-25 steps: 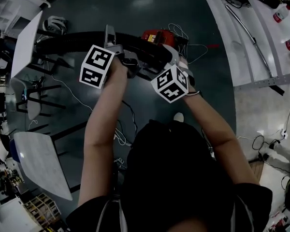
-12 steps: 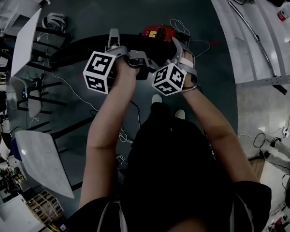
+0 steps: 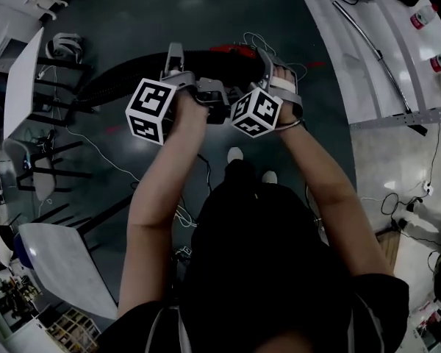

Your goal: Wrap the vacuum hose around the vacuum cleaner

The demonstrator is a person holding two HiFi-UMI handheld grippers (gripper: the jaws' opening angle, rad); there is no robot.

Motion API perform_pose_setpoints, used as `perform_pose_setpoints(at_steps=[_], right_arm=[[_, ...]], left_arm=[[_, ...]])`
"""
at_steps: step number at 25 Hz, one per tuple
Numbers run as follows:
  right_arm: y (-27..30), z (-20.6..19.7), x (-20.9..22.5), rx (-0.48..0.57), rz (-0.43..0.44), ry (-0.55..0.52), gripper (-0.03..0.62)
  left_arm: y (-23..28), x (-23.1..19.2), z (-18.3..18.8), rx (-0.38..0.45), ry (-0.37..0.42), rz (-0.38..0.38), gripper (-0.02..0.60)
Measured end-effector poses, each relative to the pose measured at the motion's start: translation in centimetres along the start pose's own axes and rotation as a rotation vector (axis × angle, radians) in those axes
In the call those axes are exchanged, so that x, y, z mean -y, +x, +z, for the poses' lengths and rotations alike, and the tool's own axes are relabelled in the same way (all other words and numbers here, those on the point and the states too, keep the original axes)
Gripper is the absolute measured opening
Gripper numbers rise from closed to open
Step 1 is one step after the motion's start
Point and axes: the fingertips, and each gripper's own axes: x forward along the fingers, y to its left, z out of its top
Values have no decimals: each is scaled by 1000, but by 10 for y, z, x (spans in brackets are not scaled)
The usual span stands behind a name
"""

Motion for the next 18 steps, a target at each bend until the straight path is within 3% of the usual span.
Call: perform_pose_setpoints(at_steps=[12, 18], right_arm=[[50, -7, -5, -109, 76, -43, 460], [73, -15, -15, -161, 92, -59, 457]], left_arm=[[57, -56, 6, -123, -79, 61, 181], [83, -93, 3, -192, -170, 88, 183]])
